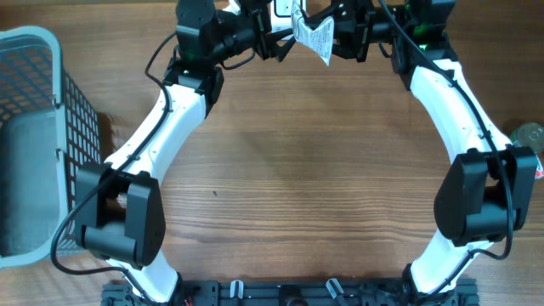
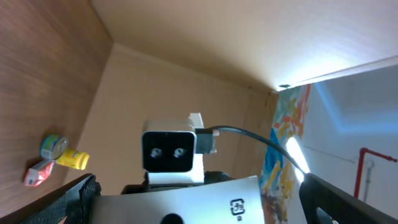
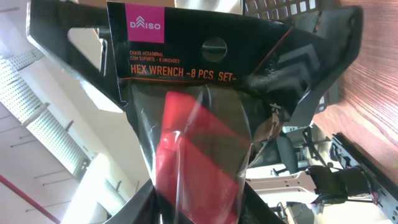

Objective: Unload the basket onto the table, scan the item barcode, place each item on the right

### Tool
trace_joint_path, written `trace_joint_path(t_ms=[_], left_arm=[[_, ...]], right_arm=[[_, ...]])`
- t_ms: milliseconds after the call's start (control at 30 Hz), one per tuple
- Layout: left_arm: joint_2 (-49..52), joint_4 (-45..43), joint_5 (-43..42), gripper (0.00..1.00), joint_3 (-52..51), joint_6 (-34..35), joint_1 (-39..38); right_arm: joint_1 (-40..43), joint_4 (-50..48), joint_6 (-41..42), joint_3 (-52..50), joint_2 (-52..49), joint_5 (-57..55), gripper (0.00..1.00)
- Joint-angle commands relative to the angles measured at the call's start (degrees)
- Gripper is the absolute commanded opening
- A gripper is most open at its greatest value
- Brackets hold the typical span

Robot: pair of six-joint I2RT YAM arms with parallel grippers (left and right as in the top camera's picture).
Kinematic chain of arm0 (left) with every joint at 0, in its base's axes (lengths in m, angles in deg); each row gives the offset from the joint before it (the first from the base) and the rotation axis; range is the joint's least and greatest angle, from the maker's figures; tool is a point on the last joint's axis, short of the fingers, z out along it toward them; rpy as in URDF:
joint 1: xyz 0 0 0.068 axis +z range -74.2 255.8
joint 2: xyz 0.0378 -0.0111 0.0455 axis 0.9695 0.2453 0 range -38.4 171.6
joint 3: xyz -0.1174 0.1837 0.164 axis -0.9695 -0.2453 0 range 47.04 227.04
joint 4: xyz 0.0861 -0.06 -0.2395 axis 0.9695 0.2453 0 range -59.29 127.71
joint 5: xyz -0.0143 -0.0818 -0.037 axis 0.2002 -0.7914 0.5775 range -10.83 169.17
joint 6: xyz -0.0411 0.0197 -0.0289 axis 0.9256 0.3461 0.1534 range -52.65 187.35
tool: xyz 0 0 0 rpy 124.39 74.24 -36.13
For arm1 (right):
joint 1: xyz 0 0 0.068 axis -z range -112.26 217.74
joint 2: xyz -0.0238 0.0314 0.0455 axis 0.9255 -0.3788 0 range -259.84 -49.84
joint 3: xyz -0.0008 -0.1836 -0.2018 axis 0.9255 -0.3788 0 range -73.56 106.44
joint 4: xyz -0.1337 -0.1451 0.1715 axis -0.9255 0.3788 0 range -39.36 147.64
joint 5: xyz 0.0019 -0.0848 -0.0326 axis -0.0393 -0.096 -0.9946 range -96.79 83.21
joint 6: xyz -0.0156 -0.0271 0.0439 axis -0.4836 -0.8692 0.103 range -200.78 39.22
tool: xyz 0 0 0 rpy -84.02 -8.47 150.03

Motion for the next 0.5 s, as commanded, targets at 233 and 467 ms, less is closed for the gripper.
trace_joint_path(t_ms=[233,467], left_arm=[[0.20,-4.61,-0.81,1.00,0.28,3.74,1.31],[0.20,-4.61,-2.43,0.68,0.28,3.93,1.90]], right_arm=[[-0.35,-0.20,0.37,0.68,2.25,2.23,0.05],[-0.35,-0.17,0.44,0.68,2.23,2.23,0.05]])
